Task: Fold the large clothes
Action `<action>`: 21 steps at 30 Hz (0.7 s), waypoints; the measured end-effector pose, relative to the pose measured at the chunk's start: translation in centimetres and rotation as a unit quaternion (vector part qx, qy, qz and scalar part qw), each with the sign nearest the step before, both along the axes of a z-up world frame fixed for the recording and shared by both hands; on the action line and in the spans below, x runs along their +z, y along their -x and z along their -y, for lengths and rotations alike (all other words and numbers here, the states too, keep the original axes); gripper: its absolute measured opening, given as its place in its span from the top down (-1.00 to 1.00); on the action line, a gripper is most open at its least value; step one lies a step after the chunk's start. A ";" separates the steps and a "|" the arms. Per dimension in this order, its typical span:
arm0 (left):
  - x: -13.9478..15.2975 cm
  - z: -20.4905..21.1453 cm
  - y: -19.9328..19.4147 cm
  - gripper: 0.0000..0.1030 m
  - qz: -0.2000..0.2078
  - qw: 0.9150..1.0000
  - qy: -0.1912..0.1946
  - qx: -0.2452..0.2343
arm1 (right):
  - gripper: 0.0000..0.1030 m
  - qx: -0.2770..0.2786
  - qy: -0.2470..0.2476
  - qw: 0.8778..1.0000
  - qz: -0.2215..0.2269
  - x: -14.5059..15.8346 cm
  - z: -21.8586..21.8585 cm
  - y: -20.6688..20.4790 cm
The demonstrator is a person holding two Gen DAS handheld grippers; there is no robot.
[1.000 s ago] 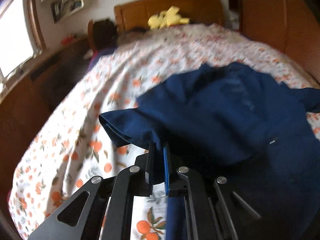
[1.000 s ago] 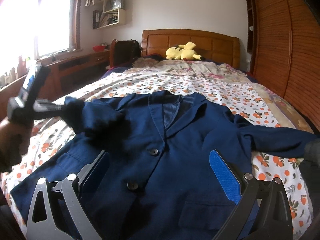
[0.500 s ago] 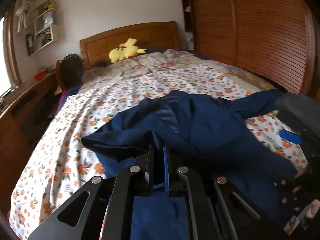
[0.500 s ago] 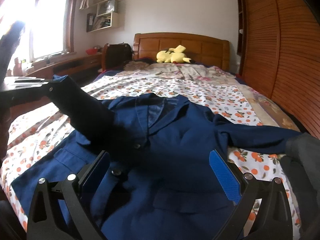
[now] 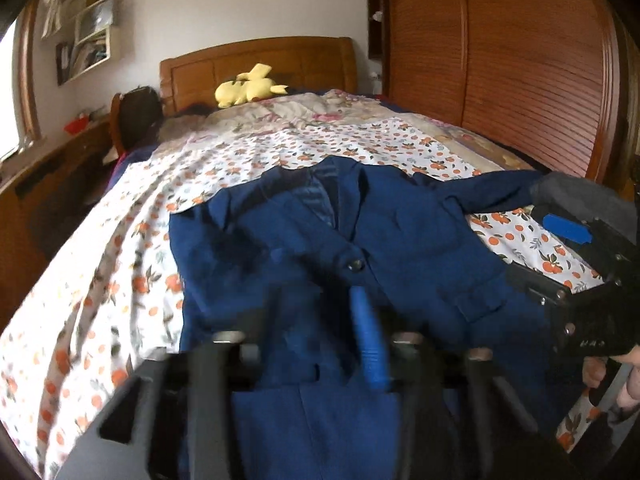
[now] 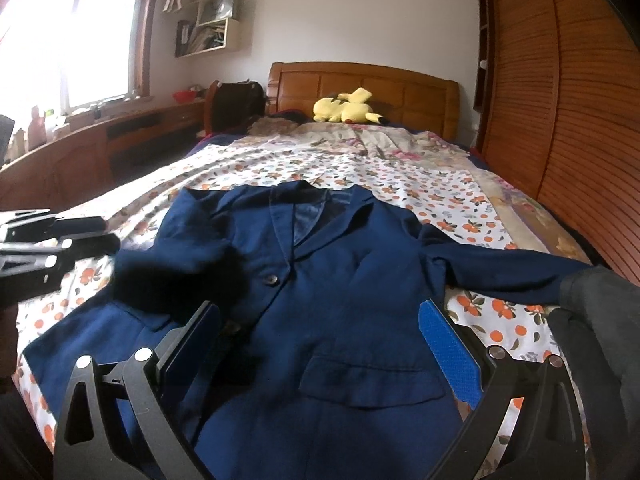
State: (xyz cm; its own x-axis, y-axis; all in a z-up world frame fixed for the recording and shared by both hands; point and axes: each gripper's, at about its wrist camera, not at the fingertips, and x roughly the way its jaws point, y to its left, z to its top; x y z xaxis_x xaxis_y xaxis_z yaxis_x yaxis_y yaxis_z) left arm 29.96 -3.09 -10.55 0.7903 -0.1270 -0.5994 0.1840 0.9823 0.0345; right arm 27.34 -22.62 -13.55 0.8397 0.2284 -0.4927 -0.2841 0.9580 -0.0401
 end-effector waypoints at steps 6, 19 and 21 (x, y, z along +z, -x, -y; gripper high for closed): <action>-1.2 -1.8 2.7 -0.75 0.029 0.999 -0.005 0.019 | -0.87 0.016 0.000 1.000 -0.014 -0.9 -1.2 -0.3; -0.9 -5.9 7.6 -0.95 0.064 0.997 0.000 0.035 | -0.87 0.094 0.004 0.994 -0.050 -3.5 -7.4 -0.5; -1.1 -6.8 8.3 -0.95 0.062 0.997 0.000 0.039 | -0.85 0.109 0.007 0.993 -0.053 -3.9 -8.7 -0.3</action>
State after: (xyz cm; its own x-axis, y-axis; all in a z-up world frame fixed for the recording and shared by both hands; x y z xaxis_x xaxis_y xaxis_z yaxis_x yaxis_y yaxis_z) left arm 21.69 3.71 -11.67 0.8656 -0.0615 -0.4970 0.1007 0.9935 0.0524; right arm 27.64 -13.96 -17.45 0.7148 0.3914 -0.5795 -0.4878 0.8729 -0.0120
